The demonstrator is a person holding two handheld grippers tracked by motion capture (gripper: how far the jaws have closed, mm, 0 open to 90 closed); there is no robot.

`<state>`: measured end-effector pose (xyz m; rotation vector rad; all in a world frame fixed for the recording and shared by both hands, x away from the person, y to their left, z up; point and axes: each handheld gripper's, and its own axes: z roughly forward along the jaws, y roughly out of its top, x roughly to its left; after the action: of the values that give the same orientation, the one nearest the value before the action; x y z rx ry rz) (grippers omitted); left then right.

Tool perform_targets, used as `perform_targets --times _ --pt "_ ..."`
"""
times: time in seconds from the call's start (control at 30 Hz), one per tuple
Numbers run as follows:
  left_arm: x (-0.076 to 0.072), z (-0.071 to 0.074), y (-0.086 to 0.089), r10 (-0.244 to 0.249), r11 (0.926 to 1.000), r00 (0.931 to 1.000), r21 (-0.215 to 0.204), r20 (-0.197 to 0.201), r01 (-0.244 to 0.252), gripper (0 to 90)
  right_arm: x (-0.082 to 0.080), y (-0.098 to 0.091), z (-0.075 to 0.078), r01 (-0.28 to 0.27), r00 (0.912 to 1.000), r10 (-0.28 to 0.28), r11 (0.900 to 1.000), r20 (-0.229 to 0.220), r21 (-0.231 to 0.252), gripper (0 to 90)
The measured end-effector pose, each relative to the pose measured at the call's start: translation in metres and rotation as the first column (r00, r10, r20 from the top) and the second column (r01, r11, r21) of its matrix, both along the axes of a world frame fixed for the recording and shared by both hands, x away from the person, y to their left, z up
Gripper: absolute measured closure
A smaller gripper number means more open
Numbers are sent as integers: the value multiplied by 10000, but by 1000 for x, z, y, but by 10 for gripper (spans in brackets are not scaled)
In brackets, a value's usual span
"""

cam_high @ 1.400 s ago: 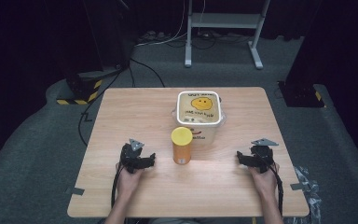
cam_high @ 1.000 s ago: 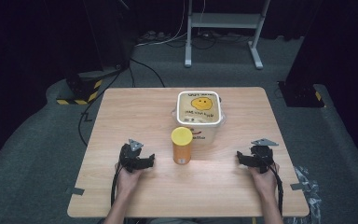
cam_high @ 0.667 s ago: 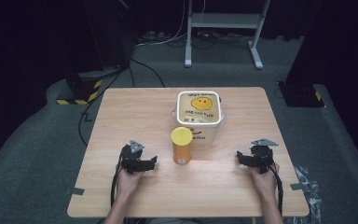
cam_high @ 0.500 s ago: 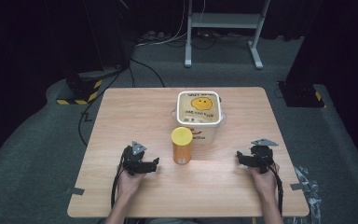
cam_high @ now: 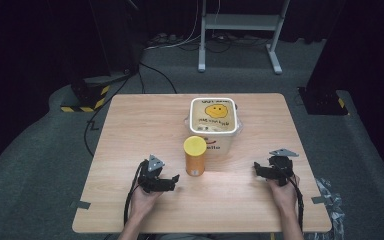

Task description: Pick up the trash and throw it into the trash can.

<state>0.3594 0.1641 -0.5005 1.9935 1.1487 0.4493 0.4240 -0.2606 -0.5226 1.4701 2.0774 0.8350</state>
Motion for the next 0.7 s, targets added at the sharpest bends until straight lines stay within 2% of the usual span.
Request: perform_targets --times 0.27,0.37,0.47,0.63,0.7 --pt "-3 11 -11 -382 9989 9991 -274 189 388 81 0 0 0 6 10000 -6 10000 4 -3 145" --pt "-4 17 -13 -492 9983 9982 -291 340 502 77 0 0 0 4 10000 -4 10000 3 -3 145" --pt "-3 21 -15 -572 9970 9974 -500 433 594 76 0 0 0 5 10000 -5 10000 1 -4 145" --pt "0 28 -19 -677 9953 9970 -664 382 701 76 0 0 0 5 10000 -5 10000 3 -7 145" --pt "2 30 -20 -757 9948 9959 -648 493 788 77 0 0 0 11 10000 -11 10000 2 -8 145"
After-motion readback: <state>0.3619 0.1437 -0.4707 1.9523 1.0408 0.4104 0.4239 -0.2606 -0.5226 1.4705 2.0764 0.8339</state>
